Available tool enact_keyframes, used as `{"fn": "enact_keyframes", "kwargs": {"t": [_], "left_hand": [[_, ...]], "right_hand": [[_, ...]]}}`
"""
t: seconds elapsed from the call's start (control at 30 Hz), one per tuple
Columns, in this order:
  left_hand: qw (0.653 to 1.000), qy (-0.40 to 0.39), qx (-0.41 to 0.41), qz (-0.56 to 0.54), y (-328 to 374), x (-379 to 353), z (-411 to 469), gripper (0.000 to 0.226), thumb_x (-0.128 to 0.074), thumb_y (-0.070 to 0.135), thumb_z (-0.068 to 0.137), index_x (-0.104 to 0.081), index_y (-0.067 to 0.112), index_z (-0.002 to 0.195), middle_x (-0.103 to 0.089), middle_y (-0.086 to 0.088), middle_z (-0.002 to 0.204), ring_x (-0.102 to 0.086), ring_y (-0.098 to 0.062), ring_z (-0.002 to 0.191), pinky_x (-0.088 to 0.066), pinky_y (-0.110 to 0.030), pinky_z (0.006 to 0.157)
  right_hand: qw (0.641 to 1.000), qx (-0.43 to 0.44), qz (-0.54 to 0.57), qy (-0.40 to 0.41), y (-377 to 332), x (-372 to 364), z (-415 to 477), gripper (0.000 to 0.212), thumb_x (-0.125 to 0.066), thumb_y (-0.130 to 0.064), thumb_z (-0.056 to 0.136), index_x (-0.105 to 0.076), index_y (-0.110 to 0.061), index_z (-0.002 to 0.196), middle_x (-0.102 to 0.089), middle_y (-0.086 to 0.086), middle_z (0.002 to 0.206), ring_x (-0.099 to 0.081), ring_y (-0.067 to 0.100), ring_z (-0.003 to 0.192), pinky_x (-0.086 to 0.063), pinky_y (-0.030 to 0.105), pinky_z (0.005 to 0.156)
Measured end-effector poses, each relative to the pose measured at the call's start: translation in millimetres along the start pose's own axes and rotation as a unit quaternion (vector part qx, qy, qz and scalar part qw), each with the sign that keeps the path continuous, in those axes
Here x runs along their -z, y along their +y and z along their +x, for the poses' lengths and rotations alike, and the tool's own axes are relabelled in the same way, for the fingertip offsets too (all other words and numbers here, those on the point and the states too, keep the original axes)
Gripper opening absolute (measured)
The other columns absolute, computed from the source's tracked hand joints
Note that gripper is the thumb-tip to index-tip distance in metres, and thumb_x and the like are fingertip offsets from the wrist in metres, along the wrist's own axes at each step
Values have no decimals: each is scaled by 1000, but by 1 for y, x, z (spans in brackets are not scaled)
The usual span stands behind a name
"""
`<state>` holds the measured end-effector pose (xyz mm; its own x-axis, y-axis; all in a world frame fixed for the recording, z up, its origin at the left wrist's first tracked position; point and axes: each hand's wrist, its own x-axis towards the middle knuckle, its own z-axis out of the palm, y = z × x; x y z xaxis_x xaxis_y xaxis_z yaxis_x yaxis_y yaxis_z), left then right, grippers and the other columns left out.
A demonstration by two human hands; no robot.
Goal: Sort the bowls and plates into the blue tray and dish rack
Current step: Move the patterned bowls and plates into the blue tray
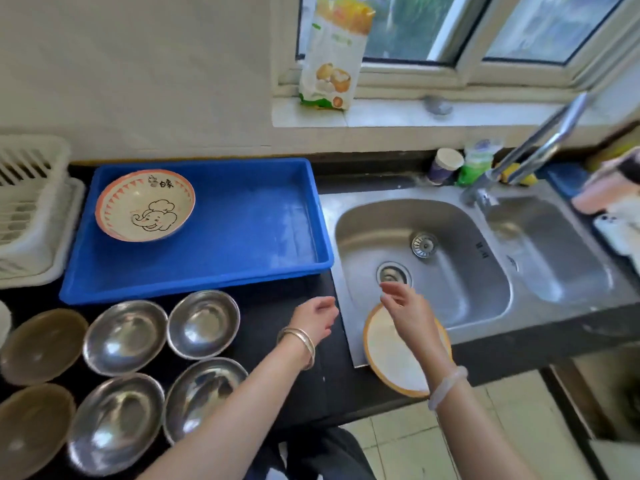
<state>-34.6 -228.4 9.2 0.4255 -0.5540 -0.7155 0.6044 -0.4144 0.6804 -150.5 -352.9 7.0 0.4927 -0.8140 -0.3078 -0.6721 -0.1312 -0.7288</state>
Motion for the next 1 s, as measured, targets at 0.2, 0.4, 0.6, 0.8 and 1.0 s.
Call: {"fn": "enact_keyframes", "kwargs": {"t": [0.2, 0.4, 0.6, 0.8, 1.0], "left_hand": [[995, -71, 59, 25, -29, -55, -6, 55, -49, 0, 91, -34, 15, 141, -51, -11, 120, -58, -24, 95, -50, -37, 74], [997, -8, 62, 55, -43, -62, 9, 54, -48, -3, 89, -42, 23, 136, -49, -4, 108, -53, -23, 89, -53, -30, 52], [996, 10, 40, 74, -31, -50, 12, 49, -49, 0, 88, -46, 21, 133, -53, -4, 109, -59, -28, 95, -56, -37, 58], [998, 55, 6, 24, 10, -2, 5, 22, -54, 10, 89, -52, 23, 106, -58, -8, 114, -63, -26, 94, -54, -31, 52], [989, 120, -52, -66, 43, 68, -9, 14, -58, 18, 89, -55, 13, 101, -63, -7, 94, -64, -22, 81, -54, -29, 58]], "right_hand": [[991, -76, -37, 99, 64, 48, -26, 37, -60, -12, 88, -59, -15, 126, -64, 7, 120, -57, 25, 112, -42, 31, 90], [985, -141, 37, 97, 88, 52, -32, 23, -61, -14, 87, -72, -12, 106, -67, -4, 83, -60, 13, 82, -41, 24, 73], [984, -122, 70, 105, 74, 51, -22, 21, -67, -20, 85, -72, -12, 104, -66, -7, 83, -61, 10, 82, -48, 26, 74], [987, -72, 118, 79, 24, 35, 0, 11, -72, -20, 79, -73, -20, 90, -70, -10, 77, -67, 10, 73, -57, 25, 60], [982, -27, 189, 9, -51, -11, 21, 10, -72, -13, 77, -71, -22, 75, -71, -5, 70, -66, 7, 60, -51, 20, 48]]}}
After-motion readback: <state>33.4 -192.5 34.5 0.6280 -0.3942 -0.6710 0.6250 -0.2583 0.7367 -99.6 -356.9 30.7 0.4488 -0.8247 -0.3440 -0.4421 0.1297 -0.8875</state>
